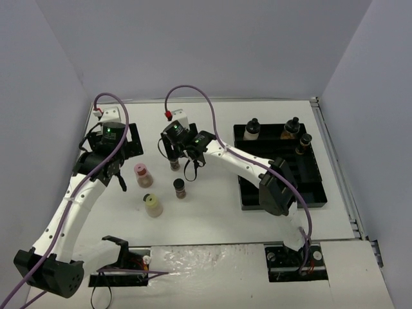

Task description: Organize the condiment bottles

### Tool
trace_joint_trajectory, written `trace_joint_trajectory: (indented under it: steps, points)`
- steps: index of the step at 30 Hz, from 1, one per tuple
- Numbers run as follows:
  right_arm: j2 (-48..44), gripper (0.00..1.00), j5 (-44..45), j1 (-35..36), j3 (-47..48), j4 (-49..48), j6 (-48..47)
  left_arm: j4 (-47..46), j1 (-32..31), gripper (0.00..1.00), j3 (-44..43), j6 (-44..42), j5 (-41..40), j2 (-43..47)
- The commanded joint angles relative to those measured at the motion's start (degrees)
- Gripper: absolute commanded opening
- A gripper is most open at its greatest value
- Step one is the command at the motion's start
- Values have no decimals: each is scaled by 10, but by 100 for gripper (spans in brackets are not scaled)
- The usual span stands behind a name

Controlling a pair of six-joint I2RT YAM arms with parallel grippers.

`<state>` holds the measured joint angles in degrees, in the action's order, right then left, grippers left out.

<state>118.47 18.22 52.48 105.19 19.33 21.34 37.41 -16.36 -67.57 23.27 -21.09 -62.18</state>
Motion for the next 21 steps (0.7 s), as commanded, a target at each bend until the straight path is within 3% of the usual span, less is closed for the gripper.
trace_joint_trajectory:
  steps: [1, 21]
  points:
    - [14, 73, 17, 12, 48, 1, -4, -24, 4, 97, -14, 10, -18, 16]
    - [120, 71, -2, 27, 111, 3, -8, -25, 6, 97, -12, 15, -32, 28]
